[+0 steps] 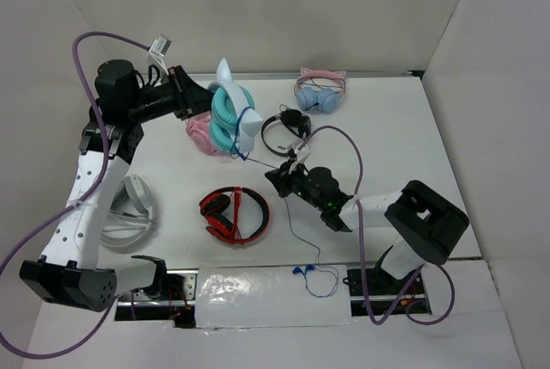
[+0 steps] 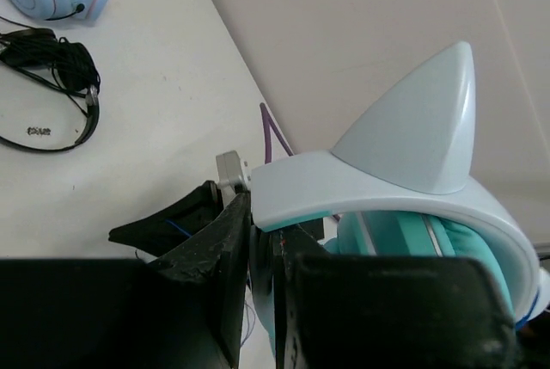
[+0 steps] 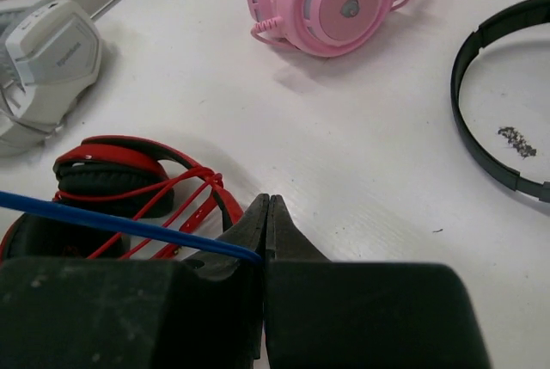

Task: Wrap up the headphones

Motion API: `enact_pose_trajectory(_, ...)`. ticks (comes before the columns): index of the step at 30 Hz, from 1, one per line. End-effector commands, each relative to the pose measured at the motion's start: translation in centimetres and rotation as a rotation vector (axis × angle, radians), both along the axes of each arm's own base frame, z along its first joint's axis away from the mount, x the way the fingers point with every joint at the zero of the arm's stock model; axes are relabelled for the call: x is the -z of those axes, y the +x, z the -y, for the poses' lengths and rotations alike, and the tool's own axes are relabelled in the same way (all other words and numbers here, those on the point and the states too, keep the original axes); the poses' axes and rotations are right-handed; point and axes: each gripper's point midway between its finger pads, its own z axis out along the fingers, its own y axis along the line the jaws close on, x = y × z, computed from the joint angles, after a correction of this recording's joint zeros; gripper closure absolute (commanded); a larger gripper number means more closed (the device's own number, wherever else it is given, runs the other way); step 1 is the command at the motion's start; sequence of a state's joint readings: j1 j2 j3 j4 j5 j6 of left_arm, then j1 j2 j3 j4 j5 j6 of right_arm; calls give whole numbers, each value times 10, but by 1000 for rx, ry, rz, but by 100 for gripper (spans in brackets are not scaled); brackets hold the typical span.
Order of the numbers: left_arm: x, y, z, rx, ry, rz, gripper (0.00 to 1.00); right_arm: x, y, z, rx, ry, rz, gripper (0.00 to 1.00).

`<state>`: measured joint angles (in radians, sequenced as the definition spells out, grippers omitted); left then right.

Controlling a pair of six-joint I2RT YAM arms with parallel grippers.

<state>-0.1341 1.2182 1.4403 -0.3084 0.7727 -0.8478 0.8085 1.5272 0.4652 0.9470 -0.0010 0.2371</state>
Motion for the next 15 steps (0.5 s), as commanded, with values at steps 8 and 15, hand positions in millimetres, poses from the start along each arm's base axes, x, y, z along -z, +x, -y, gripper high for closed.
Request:
enact_pose_trajectory(8, -7, -27, 17, 245, -11, 145, 100, -5, 37, 21, 76, -32, -133, 100)
enact_pose_trajectory(15, 70, 12, 26, 137, 228, 122, 100, -51, 81, 72, 329, -150, -153, 100)
